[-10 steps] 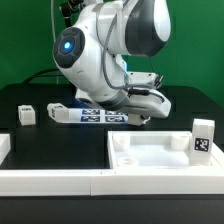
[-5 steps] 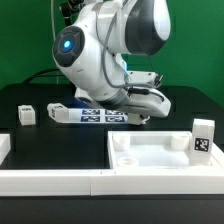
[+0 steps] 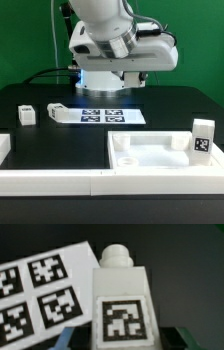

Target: Assemble square table

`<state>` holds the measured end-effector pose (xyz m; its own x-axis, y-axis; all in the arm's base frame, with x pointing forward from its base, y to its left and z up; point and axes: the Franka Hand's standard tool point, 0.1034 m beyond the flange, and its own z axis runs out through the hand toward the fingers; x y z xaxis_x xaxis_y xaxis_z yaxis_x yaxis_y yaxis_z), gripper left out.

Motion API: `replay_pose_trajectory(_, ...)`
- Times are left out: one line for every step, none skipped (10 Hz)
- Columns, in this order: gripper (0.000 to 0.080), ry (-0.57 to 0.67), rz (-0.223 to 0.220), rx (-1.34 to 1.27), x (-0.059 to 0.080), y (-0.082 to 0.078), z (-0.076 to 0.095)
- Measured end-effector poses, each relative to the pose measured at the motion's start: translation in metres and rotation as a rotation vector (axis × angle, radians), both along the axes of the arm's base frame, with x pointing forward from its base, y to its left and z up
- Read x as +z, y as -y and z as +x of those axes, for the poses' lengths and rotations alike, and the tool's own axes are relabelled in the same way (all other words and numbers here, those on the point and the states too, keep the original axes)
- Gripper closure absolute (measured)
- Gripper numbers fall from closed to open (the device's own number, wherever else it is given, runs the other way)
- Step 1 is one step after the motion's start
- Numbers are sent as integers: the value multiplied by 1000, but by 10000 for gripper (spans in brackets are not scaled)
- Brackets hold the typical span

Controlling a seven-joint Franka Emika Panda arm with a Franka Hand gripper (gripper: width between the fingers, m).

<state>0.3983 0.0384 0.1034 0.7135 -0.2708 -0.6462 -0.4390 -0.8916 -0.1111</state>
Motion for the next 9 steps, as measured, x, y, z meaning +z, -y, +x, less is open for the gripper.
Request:
replay_pose_trajectory(509, 78, -27, -1, 1, -1, 2)
replay_pose_trajectory(509, 137, -48, -4, 3, -2, 2)
replay_pose_trajectory(509, 178, -61, -8, 5, 0, 5)
replay_pose_trajectory(509, 230, -91, 22, 18, 9, 17)
replay_pose_trajectory(509, 330, -132, 79, 44, 17, 36)
replay_pose_trajectory(509, 438, -209, 189, 66, 27, 56)
replay_pose_trajectory(509, 484, -254, 204, 79, 25, 60)
replay_pose_trajectory(509, 561, -269, 190, 77, 25, 65)
replay_pose_trajectory(509, 609, -281, 177, 75, 26, 64)
